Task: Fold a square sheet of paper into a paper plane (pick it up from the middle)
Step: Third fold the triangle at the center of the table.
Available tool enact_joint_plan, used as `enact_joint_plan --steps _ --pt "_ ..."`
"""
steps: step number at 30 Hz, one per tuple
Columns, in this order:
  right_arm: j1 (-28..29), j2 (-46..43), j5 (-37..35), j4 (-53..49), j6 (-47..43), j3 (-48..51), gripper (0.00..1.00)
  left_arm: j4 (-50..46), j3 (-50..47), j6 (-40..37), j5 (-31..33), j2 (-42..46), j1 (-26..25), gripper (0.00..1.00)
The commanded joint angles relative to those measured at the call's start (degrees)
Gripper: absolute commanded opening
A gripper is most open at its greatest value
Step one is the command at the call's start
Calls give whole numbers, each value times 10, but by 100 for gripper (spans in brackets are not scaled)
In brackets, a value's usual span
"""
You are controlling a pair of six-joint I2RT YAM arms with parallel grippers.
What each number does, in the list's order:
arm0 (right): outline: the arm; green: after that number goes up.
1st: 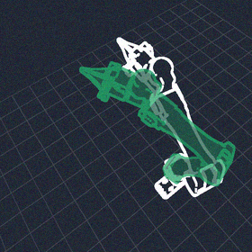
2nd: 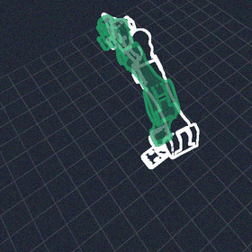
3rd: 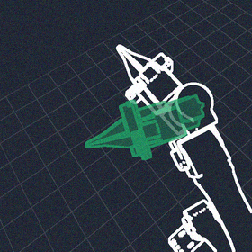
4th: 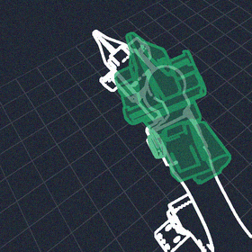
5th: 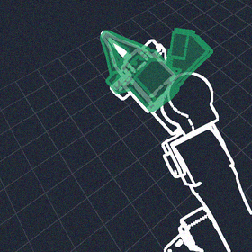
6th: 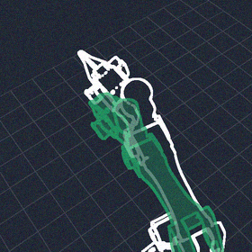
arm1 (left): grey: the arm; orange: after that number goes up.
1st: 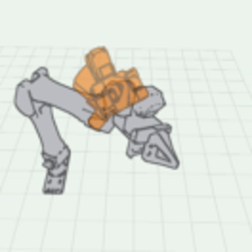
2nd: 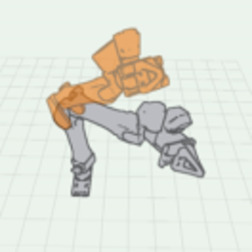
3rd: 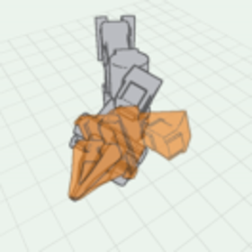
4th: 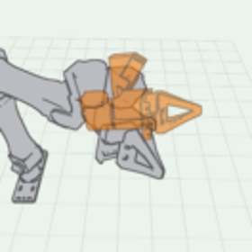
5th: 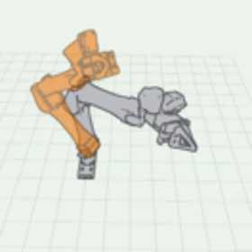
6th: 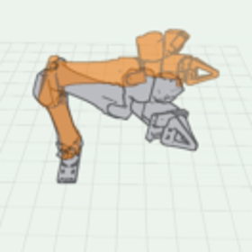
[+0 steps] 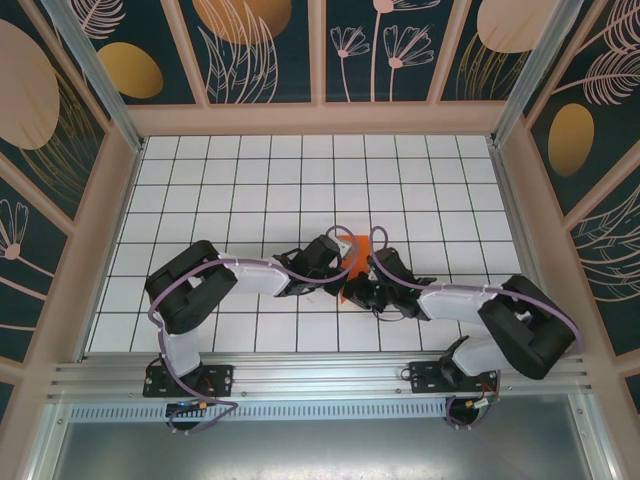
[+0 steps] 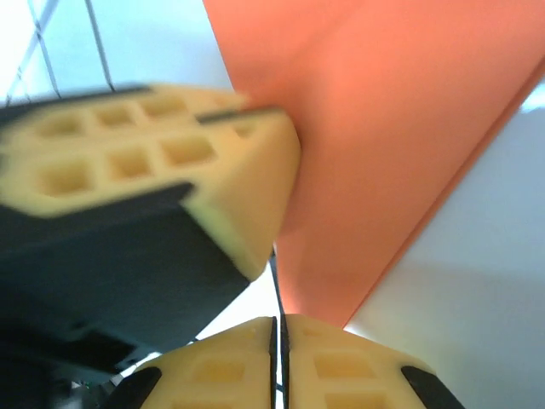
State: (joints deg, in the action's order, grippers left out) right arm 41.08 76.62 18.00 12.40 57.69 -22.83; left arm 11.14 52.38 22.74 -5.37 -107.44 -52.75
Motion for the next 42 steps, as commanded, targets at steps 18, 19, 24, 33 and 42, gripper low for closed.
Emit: enact_joint_plan --steps 18,19,24,33,42 --pt "-152 113 103 14 -128 -54 13 -72 -6 4 13 -35 4 4" --pt "-151 120 93 0 -132 -59 12 -74 -6 4 13 -36 4 4" --pt "-151 112 80 -42 -150 -82 12 -75 -8 5 14 -36 4 4" --pt "-173 106 77 -51 -173 -106 12 -77 -8 3 15 -35 4 4" --pt "-178 149 71 -54 -182 -110 11 -79 -9 5 19 -35 4 4"
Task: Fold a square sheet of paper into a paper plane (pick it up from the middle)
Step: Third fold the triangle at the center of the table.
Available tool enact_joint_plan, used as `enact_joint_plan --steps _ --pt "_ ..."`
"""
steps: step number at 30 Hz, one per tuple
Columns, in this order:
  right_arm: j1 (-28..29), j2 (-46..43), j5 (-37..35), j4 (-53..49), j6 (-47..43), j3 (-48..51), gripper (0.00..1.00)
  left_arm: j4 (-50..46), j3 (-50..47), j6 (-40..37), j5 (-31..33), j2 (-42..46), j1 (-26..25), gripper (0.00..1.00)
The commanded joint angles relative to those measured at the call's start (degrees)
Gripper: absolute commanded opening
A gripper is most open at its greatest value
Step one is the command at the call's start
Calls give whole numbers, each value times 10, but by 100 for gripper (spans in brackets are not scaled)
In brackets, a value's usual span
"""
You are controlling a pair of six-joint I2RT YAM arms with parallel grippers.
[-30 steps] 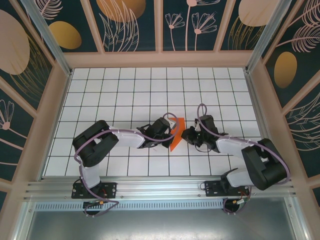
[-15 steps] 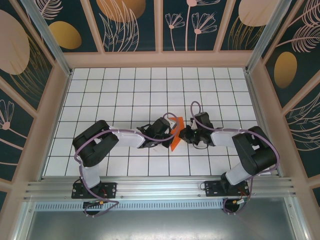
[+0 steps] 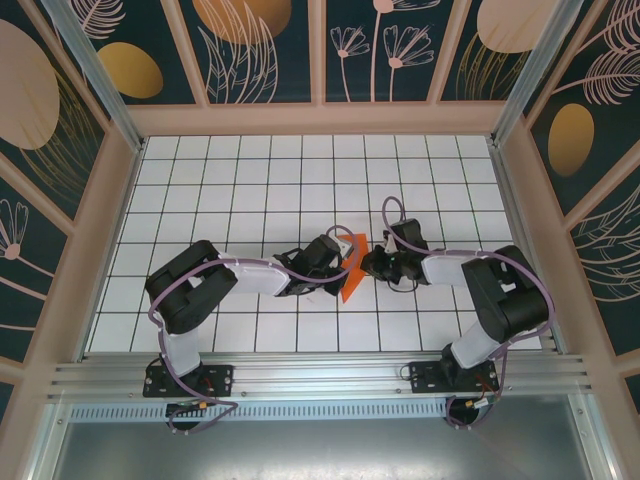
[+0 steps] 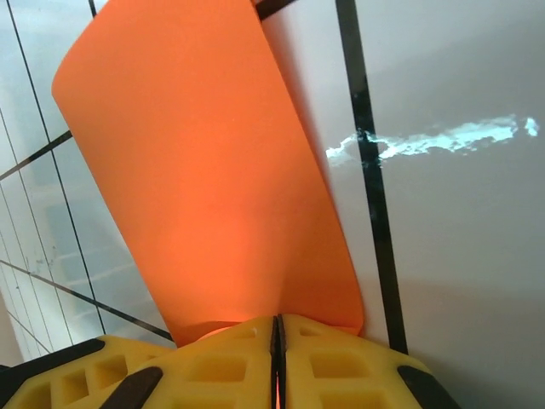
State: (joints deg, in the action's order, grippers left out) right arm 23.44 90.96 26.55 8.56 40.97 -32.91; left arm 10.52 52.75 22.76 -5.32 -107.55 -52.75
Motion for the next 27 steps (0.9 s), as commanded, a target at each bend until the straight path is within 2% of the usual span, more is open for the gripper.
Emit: enact_joint_plan --steps 1,7,15,22,27 --pt "-1 2 -16 -20 -17 -14 11 -75 -12 4 21 -34 4 4" --pt "-9 -28 -14 -42 -28 -44 12 -80 -11 1 25 -32 4 4" --pt "-18 31 -43 -45 -41 -39 11 -79 -10 3 23 -34 4 4" --pt "-19 42 -48 -40 -43 -27 11 -81 -9 4 23 -28 4 5" --pt "-19 24 -53 -59 -57 -42 11 -92 3 8 29 -17 4 12"
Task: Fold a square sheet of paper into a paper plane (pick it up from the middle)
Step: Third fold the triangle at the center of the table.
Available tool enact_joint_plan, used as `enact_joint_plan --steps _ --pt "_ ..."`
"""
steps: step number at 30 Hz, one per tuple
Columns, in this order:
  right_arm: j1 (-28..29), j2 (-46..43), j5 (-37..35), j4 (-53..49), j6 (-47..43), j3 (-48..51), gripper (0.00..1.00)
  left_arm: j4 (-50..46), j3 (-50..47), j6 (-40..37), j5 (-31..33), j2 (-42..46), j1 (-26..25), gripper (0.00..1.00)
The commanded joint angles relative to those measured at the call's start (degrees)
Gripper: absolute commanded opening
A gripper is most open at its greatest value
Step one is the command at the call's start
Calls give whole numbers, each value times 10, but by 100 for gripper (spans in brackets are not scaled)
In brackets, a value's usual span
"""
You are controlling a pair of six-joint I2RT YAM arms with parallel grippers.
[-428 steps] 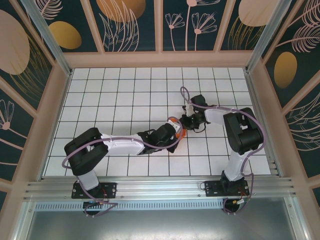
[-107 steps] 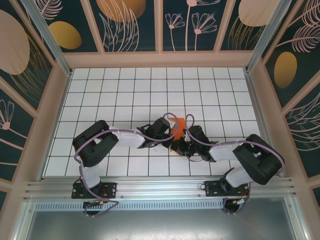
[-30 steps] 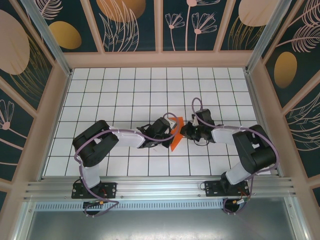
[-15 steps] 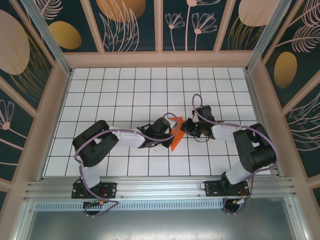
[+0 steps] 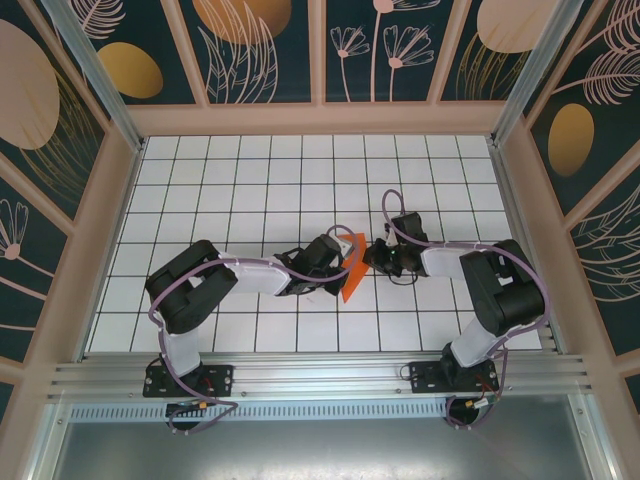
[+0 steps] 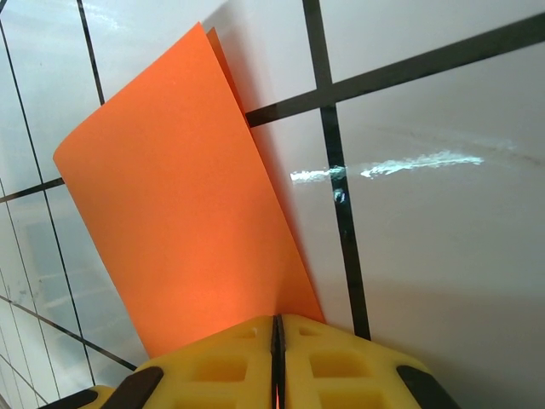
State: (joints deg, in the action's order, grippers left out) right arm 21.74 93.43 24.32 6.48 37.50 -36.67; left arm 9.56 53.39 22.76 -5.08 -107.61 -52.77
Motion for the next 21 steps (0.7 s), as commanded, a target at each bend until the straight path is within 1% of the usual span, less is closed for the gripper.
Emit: enact_joint_plan --steps 1,3,5,7,11,13,14,16,18,21 --pt "-2 -4 -30 -40 -25 -7 12 -86 1 10 32 -11 5 15" --pt "-2 -3 -21 -46 -36 -14 12 -96 11 14 42 6 5 22" --pt "-2 1 -16 -46 -43 -17 13 -105 20 16 48 22 5 26" --pt "-2 4 -12 -46 -46 -17 13 -117 35 24 60 35 11 38" --pt "-2 3 0 -41 -50 -17 13 -132 48 40 63 67 30 43" --pt "-1 3 7 -38 -49 -19 13 -134 50 44 59 83 37 43" --pt "-1 2 9 -37 -49 -20 13 -136 53 44 54 89 38 42" --pt "-1 2 12 -38 -49 -24 13 -136 59 44 35 90 39 35" --pt "-2 2 13 -40 -49 -29 13 -132 66 44 1 91 38 26" --pt "-2 1 12 -44 -50 -35 14 -116 69 46 -49 84 38 18"
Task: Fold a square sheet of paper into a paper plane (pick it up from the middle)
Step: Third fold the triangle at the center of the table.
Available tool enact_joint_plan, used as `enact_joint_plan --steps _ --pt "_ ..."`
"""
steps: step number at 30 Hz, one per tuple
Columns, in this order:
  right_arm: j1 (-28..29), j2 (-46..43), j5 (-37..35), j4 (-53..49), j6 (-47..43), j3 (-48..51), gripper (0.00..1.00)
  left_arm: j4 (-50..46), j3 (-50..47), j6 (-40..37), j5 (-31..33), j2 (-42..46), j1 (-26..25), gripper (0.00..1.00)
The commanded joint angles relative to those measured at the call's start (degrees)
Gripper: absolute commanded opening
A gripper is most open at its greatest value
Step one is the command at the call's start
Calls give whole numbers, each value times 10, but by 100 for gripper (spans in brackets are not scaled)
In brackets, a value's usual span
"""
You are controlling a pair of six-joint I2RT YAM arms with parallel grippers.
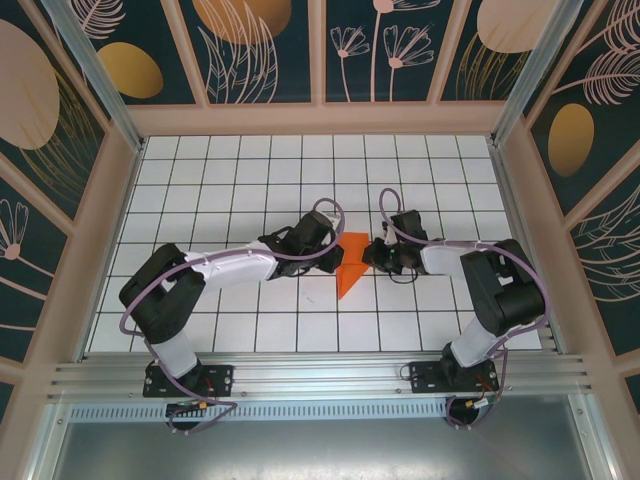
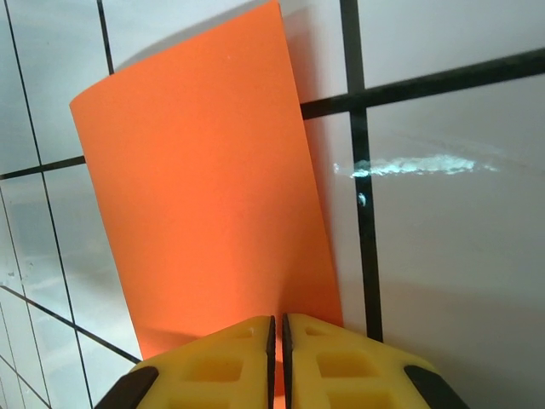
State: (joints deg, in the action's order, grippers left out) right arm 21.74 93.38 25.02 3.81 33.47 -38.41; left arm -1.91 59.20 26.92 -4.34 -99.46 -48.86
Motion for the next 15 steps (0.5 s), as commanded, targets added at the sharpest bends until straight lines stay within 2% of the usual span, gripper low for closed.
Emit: enact_joint_plan --steps 1,3,10,15 --pt "-2 2 5 -19 -10 -19 14 1 13 6 -69 -1 -1 17" --pt "-2 3 3 -23 -11 -21 14 11 17 6 -100 -15 -1 16" --pt "-2 2 1 -27 -12 -23 14 38 25 20 -147 -25 -1 15" --pt "-2 4 0 -25 -10 -22 14 56 25 21 -217 -35 -1 17"
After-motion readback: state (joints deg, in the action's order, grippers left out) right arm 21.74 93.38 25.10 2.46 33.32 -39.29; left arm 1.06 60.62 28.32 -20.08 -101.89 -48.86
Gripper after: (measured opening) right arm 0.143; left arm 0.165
